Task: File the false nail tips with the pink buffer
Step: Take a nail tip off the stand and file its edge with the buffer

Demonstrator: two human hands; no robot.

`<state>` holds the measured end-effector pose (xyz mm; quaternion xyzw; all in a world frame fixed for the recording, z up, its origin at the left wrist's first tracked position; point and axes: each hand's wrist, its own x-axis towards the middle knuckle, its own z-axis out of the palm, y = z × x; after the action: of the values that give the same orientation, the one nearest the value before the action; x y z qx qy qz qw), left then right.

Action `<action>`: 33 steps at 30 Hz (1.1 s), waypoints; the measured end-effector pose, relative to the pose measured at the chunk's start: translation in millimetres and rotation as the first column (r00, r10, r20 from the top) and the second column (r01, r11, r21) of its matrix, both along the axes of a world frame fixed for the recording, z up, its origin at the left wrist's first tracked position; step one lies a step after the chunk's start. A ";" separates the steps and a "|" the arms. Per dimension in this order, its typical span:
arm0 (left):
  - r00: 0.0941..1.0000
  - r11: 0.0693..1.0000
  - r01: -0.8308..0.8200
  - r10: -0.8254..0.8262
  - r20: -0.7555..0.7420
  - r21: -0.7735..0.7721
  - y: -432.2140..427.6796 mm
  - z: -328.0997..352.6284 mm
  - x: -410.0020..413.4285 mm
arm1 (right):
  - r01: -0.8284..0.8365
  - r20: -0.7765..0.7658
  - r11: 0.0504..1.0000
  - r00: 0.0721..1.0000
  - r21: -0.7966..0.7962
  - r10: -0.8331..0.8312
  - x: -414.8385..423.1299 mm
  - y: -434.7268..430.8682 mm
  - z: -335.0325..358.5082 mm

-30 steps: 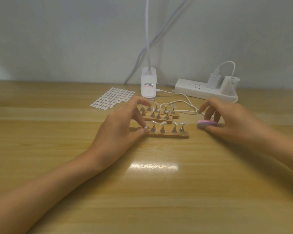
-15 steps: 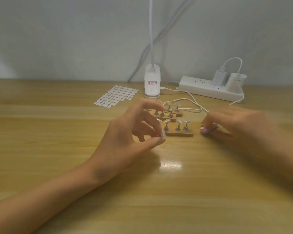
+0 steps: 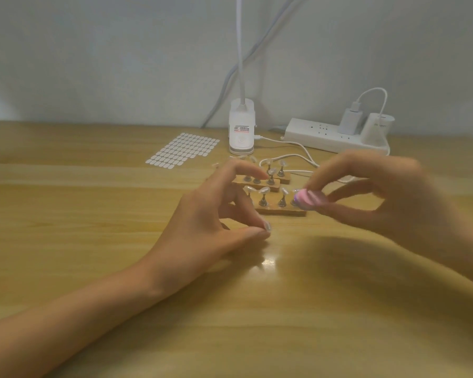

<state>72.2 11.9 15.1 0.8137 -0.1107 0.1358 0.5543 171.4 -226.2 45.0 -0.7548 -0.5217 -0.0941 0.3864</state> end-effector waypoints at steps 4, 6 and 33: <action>0.999 0.999 0.036 -0.036 -0.014 -0.011 -4.2 -2.9 0.2 | -0.066 0.022 0.996 0.998 0.056 0.064 -21.0 22.9 -25.5; 0.999 0.999 0.043 -0.044 -0.030 -0.030 -4.0 -3.2 1.0 | -0.081 0.066 0.996 0.995 0.045 0.078 -22.1 26.0 -29.2; 0.998 0.999 0.043 -0.042 0.045 -0.015 -6.3 0.9 -0.7 | -0.053 0.174 0.995 0.984 0.081 0.039 -29.7 28.2 -27.0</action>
<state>71.5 5.6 16.0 0.8035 -0.1392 0.1429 0.5608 141.7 -198.0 18.0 -0.7145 -0.5659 -0.1720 0.3738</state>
